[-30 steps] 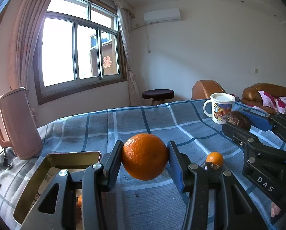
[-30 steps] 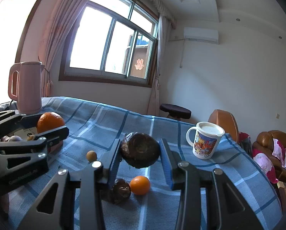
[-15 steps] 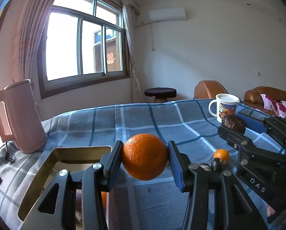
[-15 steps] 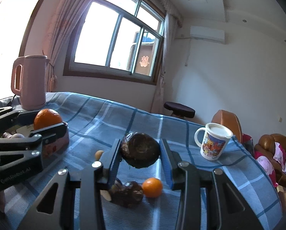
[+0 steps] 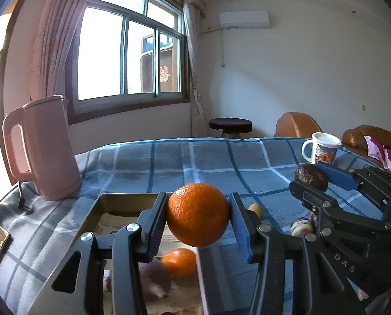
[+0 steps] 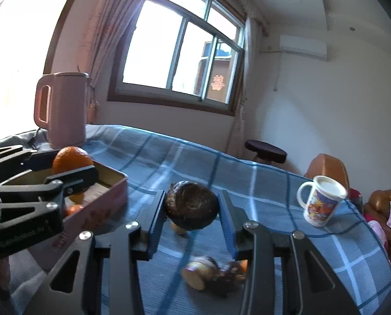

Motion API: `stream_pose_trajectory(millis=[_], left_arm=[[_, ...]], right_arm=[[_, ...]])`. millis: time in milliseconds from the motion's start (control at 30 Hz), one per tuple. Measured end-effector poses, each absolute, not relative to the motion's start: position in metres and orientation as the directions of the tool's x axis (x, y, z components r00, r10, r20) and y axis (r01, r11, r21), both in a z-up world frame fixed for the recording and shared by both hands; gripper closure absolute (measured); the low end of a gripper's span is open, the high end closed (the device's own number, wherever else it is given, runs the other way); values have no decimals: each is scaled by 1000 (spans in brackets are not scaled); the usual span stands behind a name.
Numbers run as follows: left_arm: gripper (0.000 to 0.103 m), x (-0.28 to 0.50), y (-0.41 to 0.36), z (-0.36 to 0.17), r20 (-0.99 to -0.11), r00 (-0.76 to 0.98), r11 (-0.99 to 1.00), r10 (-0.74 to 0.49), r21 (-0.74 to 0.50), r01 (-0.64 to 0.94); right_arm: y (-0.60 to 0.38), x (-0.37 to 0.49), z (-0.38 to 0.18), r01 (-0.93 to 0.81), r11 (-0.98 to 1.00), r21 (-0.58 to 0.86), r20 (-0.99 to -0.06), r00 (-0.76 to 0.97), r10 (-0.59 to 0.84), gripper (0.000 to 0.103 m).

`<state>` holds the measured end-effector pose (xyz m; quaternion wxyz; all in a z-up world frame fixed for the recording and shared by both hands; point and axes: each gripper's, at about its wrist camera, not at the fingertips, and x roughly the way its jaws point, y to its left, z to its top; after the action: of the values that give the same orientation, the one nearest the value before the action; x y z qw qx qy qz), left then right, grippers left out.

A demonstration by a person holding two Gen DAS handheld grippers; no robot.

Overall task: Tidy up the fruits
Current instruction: 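Carry the dark fruit in the right tool and the orange in the left tool to the tin tray, then open the right tool to drop the dark fruit into the tray while the left tool drops the orange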

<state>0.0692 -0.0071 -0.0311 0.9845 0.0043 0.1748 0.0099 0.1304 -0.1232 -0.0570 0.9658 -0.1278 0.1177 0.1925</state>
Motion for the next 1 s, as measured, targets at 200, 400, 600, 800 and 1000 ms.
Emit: stream_pose_trajectory(millis=[200, 400, 600, 800, 1000], left_arm=[[54, 65, 14, -31, -362, 931, 999, 53, 6, -54], [54, 64, 43, -32, -389, 916, 994, 99, -1, -108], [54, 65, 70, -33, -422, 897, 988, 136, -7, -153], [54, 68, 91, -39, -461, 873, 983, 157, -13, -183], [54, 72, 100, -46, -493, 856, 982, 158, -9, -187]], right_arm=[[-99, 128, -54, -468, 865, -179, -292, 865, 407, 61], [-71, 123, -54, -527, 830, -182, -308, 832, 461, 61], [-45, 121, -56, -583, 793, -175, -333, 793, 510, 61], [-23, 120, -63, -634, 751, -184, -372, 753, 543, 61], [-8, 124, -73, -665, 724, -182, -432, 716, 549, 61]])
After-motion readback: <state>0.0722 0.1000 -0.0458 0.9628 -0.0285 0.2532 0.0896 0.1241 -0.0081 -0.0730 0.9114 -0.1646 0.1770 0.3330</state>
